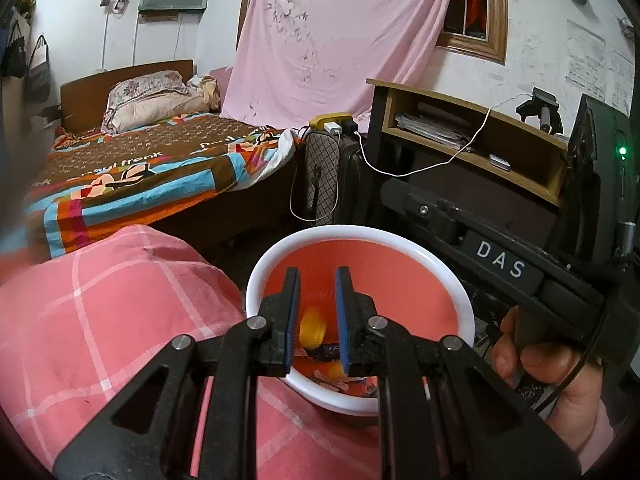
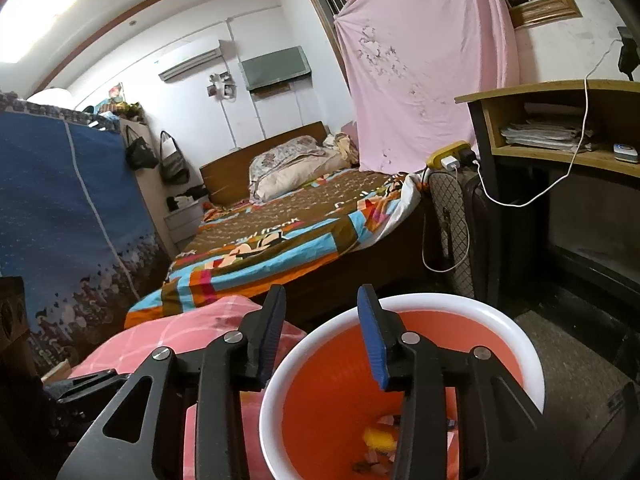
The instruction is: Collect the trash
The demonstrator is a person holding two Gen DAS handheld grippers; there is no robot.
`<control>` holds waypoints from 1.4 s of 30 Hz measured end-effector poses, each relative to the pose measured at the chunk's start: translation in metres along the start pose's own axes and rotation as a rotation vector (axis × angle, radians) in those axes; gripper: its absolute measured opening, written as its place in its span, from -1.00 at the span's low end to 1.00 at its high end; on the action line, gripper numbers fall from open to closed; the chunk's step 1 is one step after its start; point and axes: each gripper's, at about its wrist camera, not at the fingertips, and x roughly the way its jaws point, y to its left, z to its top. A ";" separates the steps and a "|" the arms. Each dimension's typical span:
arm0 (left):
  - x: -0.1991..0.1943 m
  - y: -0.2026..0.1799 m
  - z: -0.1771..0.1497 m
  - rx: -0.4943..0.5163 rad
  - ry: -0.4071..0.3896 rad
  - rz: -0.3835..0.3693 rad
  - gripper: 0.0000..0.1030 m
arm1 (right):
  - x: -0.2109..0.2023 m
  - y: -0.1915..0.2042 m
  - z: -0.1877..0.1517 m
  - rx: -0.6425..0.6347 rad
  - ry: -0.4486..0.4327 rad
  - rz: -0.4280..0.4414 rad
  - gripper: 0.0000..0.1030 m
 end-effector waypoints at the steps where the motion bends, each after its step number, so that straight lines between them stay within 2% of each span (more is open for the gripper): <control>1: 0.000 0.000 0.000 -0.002 0.001 0.001 -0.97 | 0.000 0.000 0.000 0.001 0.000 -0.002 -0.28; 13: -0.005 0.012 0.002 -0.036 -0.016 0.032 -0.95 | 0.000 -0.002 0.001 0.000 -0.005 -0.010 -0.23; 25: -0.013 0.023 0.004 -0.059 -0.030 0.084 -0.79 | 0.000 -0.001 0.001 -0.003 -0.009 -0.014 -0.10; 28: -0.016 0.029 0.003 -0.068 -0.031 0.107 -0.66 | 0.001 -0.001 0.002 -0.005 -0.008 -0.016 -0.06; 33: -0.024 0.039 0.003 -0.094 -0.049 0.146 -0.28 | 0.002 -0.001 0.002 -0.007 -0.008 -0.019 0.05; 35: -0.028 0.043 0.002 -0.106 -0.059 0.170 -0.16 | 0.002 -0.001 0.002 -0.008 -0.010 -0.017 0.18; 37: -0.031 0.048 0.001 -0.117 -0.067 0.194 -0.01 | 0.002 0.000 0.002 -0.006 -0.013 -0.016 0.44; 39: -0.035 0.052 0.001 -0.130 -0.076 0.218 0.18 | 0.002 -0.001 0.003 -0.005 -0.019 -0.014 0.50; 42: -0.040 0.060 -0.002 -0.154 -0.092 0.250 0.37 | 0.004 0.001 0.002 -0.014 -0.020 -0.022 0.62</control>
